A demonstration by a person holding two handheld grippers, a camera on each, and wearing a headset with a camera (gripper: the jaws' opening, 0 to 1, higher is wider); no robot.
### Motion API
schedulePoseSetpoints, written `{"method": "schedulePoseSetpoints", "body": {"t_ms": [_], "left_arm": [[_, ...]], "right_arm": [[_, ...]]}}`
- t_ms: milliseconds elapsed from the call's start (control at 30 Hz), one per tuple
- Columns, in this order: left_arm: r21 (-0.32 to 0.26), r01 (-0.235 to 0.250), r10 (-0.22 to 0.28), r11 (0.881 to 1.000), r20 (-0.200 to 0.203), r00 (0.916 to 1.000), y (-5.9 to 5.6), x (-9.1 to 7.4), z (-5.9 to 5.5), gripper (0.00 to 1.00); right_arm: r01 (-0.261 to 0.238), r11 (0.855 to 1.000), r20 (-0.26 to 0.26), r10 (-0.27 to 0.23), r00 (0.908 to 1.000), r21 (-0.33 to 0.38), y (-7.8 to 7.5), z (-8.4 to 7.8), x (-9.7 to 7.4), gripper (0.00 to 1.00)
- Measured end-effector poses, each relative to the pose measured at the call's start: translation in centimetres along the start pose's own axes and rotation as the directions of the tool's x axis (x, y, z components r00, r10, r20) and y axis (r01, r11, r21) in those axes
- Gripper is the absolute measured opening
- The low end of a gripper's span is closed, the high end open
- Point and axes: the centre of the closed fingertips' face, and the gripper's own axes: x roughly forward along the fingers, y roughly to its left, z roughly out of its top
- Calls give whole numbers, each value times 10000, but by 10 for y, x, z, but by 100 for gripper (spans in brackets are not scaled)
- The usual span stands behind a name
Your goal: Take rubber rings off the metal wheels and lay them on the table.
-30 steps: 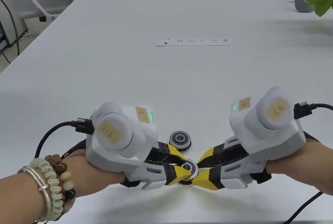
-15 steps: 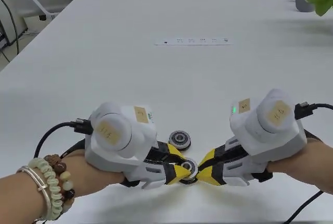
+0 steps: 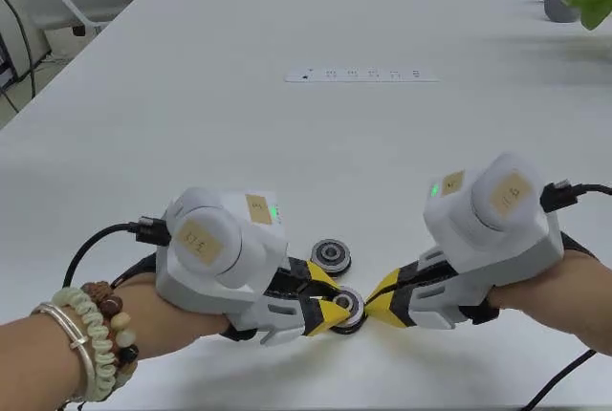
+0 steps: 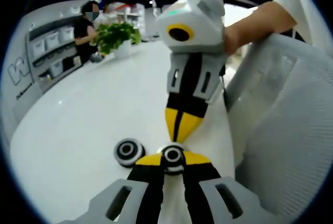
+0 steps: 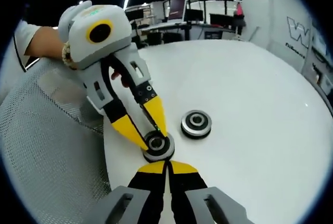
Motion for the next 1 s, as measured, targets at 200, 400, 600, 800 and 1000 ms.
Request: {"method": "schedulePoseSetpoints", "body": {"t_ms": [200,400,600,800,1000], "left_arm": [[35,33,-33,10000,11,10000,0,0,0,14],[95,27,-28,10000,31,10000,-1,1,0,14],[134,63,-64,9999,73,10000,-1,1,0,14],[152,76,-78,9999,140,9999,0,0,0,14],[79,41,-42,10000,152,9999,0,1,0,14]], "right_arm": [[-821,9346,726,606,9955,3460,-3,3,-5,0],[-1431,8687,1375,875,9866,4741,-3,4,-8,0],[-1536,8645,1484,928,9846,4786,1,8,-8,0],[-1571,8489,1479,942,9845,5047,4,10,-7,0],[-1651,8293,1541,965,9833,5339,5,11,-8,0]]}}
